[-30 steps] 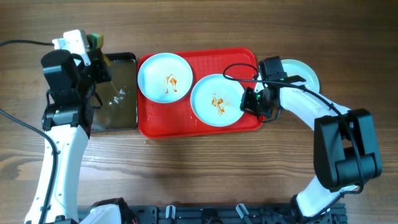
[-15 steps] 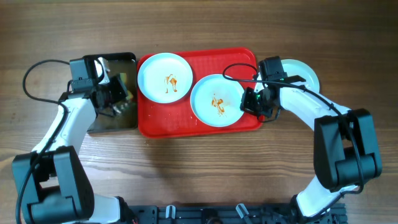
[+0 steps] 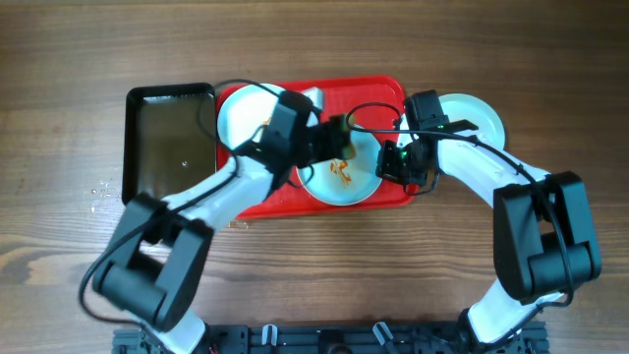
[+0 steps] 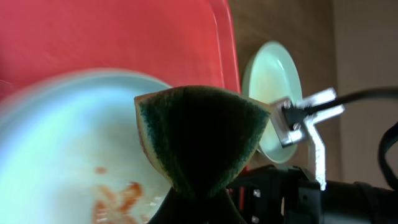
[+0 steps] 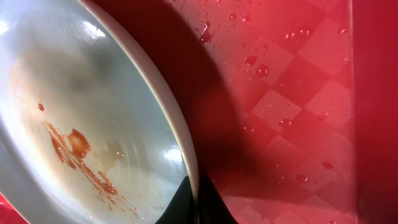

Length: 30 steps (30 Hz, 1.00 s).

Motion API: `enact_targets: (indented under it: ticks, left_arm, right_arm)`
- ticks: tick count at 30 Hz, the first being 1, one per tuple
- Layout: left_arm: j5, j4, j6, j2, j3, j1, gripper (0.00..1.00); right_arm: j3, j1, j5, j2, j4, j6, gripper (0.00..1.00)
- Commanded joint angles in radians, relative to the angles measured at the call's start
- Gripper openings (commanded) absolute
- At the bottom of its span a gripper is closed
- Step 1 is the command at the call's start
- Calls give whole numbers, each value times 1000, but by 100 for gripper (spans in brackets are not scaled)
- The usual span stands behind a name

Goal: Clean dirty plates on tray and stack at the side
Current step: 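Scrub the right plate with the sponge in the left gripper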

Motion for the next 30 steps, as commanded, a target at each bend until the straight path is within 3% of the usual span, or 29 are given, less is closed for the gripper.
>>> enact_targets:
  ticks: [1,7,15,18,23,28,30]
  left_arm:
    - [111,69,-198,77,6,-2,4]
    - [190,126,-272,185,6,-3,4]
    - [187,110,-270,252,5,-51,4]
    - [99,33,-124,266,5,-25,4]
    - [60,-57,-48,242,5,95,4]
    - [39,-322,315,134,5,106,4]
    - [110,-349,336,108,5,93,4]
  right_arm:
    - [-14,7,14,24,-8,-21,4]
    - [-14,7,14,24,-8,-21,4]
    - [-14,7,14,24,-9,-22,4]
    - [-14,7,14,24,-9,-22,4]
    - [-14,7,15,24,-9,-23,4]
    - [-14,7,15,24,-8,-23,4]
    - [-14,7,14,24,-7,-23,4]
